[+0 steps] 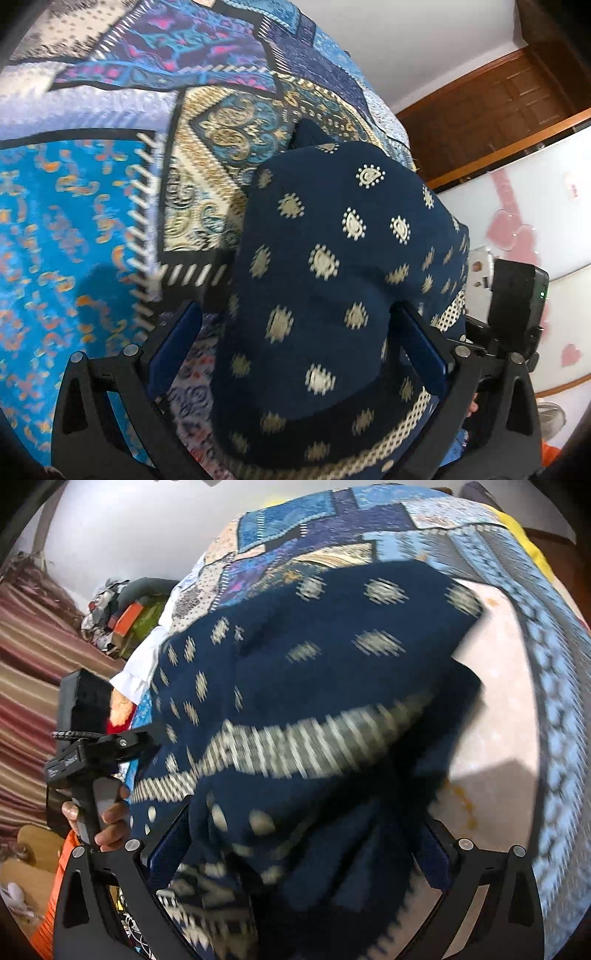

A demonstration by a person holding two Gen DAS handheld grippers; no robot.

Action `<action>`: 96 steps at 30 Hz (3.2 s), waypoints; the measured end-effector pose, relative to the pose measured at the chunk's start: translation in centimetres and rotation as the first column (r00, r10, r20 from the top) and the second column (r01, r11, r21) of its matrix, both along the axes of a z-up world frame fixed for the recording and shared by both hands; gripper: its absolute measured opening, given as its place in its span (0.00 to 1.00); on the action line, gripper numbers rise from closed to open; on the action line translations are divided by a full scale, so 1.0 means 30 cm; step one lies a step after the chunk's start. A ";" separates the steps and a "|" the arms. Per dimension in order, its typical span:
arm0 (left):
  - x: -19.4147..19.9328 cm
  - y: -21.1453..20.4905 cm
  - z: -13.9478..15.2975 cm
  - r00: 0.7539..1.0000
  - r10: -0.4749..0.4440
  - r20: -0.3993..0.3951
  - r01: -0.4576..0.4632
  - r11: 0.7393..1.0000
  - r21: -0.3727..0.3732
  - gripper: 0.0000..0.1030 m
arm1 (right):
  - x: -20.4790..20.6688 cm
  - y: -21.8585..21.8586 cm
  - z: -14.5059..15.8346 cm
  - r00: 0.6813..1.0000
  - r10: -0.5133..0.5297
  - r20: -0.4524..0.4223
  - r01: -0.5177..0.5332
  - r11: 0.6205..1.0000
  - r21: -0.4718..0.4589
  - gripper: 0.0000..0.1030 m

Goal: Fold large clothes

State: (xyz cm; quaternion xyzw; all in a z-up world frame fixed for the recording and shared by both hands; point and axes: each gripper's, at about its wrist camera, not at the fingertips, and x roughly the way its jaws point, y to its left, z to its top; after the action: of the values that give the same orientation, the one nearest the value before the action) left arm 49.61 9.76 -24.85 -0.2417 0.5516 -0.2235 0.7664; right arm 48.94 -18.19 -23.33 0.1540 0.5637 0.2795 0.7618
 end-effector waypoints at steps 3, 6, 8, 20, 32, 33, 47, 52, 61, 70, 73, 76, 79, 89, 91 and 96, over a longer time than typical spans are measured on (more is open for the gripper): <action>0.021 -0.021 -0.022 1.000 -0.018 -0.012 0.017 0.998 -0.052 1.00 | 0.036 0.031 -0.008 1.000 0.012 0.003 -0.012 0.999 0.040 0.99; 0.032 -0.049 -0.035 1.000 -0.015 -0.018 0.014 0.998 -0.056 1.00 | 0.057 0.052 -0.012 1.000 0.025 0.002 -0.025 0.996 0.080 0.85; 0.023 -0.055 -0.022 1.000 -0.010 0.003 0.010 0.999 -0.030 0.93 | 0.071 0.061 -0.013 0.999 0.030 -0.009 -0.029 0.994 0.104 0.73; -0.241 -0.026 0.301 0.979 -0.009 0.203 -0.021 0.989 0.147 0.71 | -0.016 0.130 0.153 0.993 0.099 0.058 -0.107 0.982 0.156 0.35; -0.511 0.221 0.574 0.940 0.093 0.328 -0.148 0.978 0.147 0.71 | -0.237 0.362 0.490 0.950 0.195 0.245 -0.229 0.966 0.120 0.34; -0.534 0.242 0.571 0.939 0.103 0.329 -0.157 0.977 0.143 0.71 | -0.251 0.383 0.499 0.947 0.204 0.249 -0.238 0.964 0.117 0.34; -0.709 0.517 0.333 0.943 0.270 0.194 -0.291 0.952 0.090 0.71 | -0.362 0.706 0.330 0.916 0.371 0.152 -0.381 0.924 0.041 0.34; -0.705 0.578 0.172 0.946 0.308 0.097 -0.316 0.946 0.075 0.71 | -0.343 0.803 0.188 0.909 0.411 0.068 -0.411 0.912 -0.016 0.34; -0.698 0.597 0.029 0.953 0.294 0.072 -0.301 0.947 0.112 0.71 | -0.297 0.889 0.000 0.894 0.448 -0.004 -0.447 0.890 -0.089 0.35; -0.699 0.545 0.087 0.962 0.229 0.151 -0.265 0.917 0.300 0.72 | -0.275 0.828 -0.013 0.899 0.436 -0.035 -0.436 0.889 -0.139 0.53; -0.727 0.514 0.162 0.955 0.199 0.221 -0.276 0.871 0.407 0.72 | -0.286 0.769 0.051 0.902 0.431 -0.001 -0.425 0.890 -0.164 0.53; -0.768 0.459 0.238 0.945 0.129 0.302 -0.270 0.829 0.489 0.72 | -0.312 0.727 0.139 0.905 0.419 0.070 -0.400 0.896 -0.193 0.53; -0.805 0.395 0.244 0.945 0.079 0.316 -0.240 0.826 0.511 0.88 | -0.365 0.718 0.217 0.888 0.433 0.154 -0.400 0.894 -0.203 0.59; -0.913 0.370 0.055 0.972 0.073 0.224 -0.196 0.779 0.595 1.00 | -0.542 0.804 0.043 0.777 0.625 0.071 -0.540 0.721 -0.434 0.77; -0.932 0.399 0.049 0.974 0.093 0.208 -0.199 0.791 0.578 1.00 | -0.545 0.759 0.039 0.768 0.636 0.072 -0.554 0.717 -0.424 0.77; -0.959 0.416 0.087 0.975 0.090 0.203 -0.200 0.752 0.629 1.00 | -0.536 0.660 0.070 0.762 0.645 0.060 -0.549 0.693 -0.468 0.77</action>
State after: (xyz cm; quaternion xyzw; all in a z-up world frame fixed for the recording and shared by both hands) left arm 20.84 22.24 -22.24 0.0132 0.5109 0.0214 0.8592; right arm 32.86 1.61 -21.22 -0.2392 0.5416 0.3991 0.7001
